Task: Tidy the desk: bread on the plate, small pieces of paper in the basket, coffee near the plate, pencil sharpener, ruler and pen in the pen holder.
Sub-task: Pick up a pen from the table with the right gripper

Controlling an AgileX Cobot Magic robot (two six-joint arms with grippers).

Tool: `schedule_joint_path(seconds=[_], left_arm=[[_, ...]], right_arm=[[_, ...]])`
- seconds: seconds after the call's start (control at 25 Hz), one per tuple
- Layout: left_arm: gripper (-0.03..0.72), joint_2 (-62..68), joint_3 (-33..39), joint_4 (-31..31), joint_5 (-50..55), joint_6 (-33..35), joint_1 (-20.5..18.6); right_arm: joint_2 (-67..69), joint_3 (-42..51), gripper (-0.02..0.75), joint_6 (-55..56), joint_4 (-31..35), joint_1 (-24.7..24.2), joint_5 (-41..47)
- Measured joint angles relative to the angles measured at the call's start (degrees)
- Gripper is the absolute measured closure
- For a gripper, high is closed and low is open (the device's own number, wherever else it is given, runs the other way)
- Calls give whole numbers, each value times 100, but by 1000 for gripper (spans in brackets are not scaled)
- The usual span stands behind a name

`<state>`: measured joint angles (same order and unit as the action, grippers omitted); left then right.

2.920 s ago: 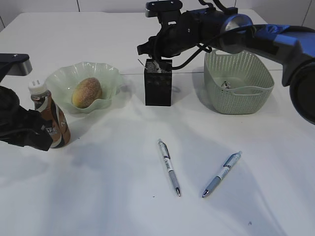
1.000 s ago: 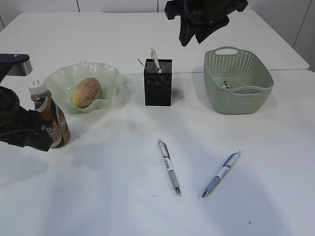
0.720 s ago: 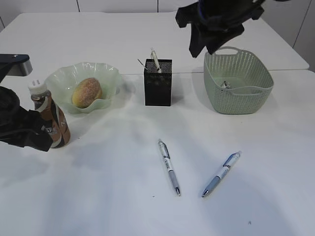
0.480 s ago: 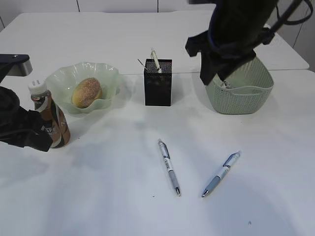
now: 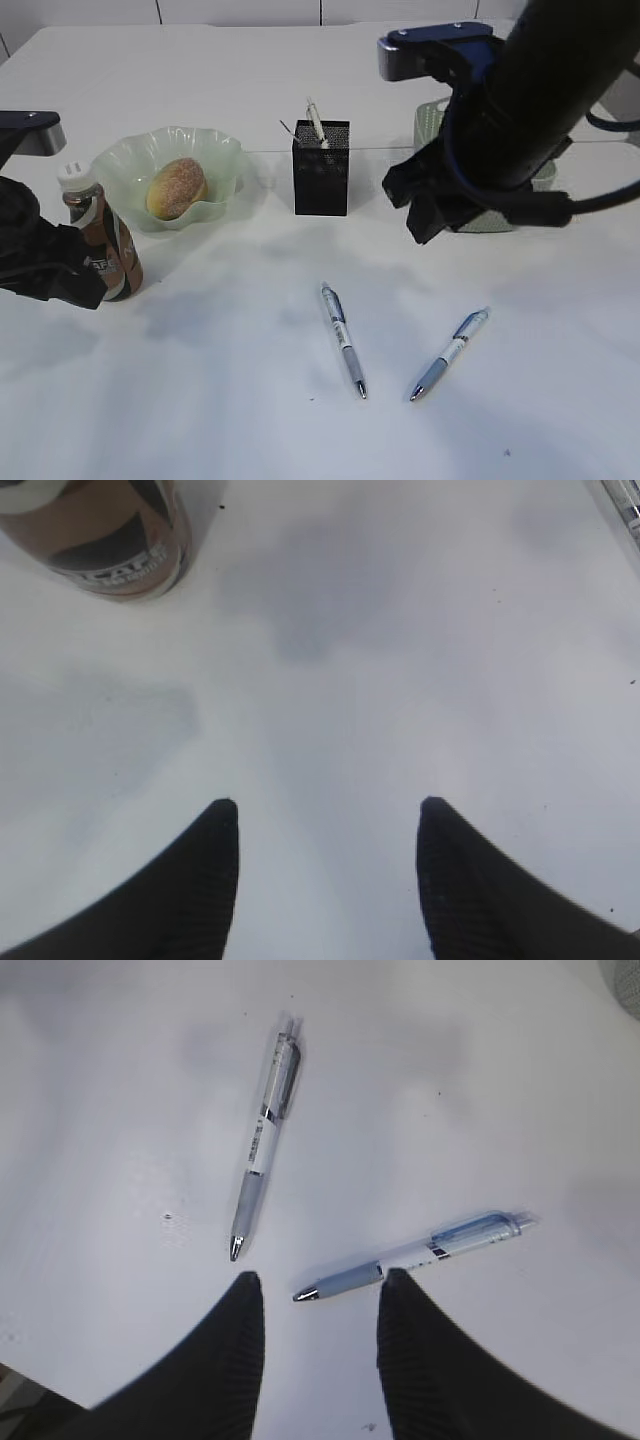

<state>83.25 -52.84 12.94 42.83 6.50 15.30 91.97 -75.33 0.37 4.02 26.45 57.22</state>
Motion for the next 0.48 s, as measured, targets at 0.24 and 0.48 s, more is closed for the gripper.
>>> schedule_joint_path(seconds=[0.24,0.48], left_arm=[[288,0,0,0,0,0,0],[288,0,0,0,0,0,0]], right_arm=[[-114,566,424,42,168,3,-376],[-45,517,424,197,226,13,-389]])
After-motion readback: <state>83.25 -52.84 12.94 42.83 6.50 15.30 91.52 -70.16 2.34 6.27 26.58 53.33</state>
